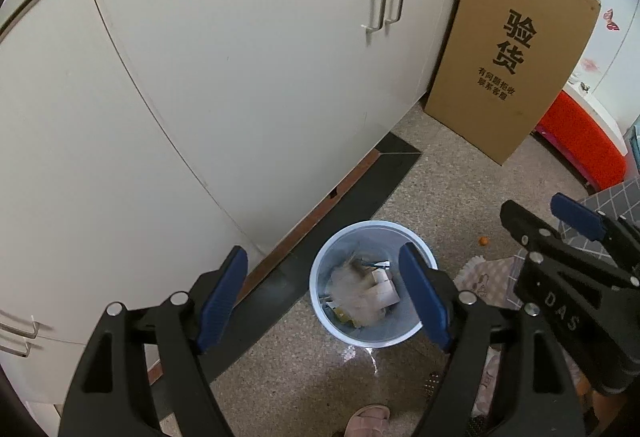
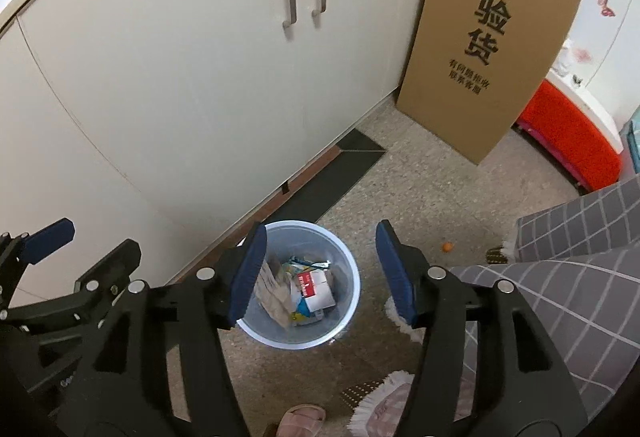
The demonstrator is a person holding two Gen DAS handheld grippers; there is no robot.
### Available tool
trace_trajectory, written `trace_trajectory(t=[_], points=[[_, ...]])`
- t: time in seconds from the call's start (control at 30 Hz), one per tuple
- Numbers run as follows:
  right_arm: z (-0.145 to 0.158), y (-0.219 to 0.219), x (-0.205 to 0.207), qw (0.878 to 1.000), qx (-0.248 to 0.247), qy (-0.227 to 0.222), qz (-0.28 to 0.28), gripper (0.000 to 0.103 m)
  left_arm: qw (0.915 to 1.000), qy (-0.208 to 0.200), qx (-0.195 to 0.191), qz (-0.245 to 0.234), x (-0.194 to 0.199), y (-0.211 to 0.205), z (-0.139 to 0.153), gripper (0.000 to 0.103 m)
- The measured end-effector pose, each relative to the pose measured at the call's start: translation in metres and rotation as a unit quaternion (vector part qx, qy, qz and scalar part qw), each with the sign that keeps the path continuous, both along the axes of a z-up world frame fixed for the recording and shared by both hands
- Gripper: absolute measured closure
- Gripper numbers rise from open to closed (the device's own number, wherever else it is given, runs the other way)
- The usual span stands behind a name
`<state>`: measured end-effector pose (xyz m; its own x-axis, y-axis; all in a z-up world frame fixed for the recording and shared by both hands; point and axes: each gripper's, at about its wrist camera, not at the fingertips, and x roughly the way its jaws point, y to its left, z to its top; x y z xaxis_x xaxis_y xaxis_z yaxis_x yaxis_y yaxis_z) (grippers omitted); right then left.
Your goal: Collect trash
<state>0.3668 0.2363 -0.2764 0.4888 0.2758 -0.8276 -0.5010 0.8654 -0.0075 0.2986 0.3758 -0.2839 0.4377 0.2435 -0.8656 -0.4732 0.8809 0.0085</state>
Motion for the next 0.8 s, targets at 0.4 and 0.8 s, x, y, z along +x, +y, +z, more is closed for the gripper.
trace_trajectory(t=[0.4,0.8], points=[[0.095,-0.074,-0.047,0.995,0.051,-0.055,-0.058,0.036,0.9962,-0.070,0.020,-0.047,-0.019,-0.054,0.079,0.025],[0.212,-0.198,-0.157,0.972,0.094,-0.187,-0.106,0.020,0.9656,-0.204,0.085,-0.138,-0.102,-0.172,0.200,0.016]])
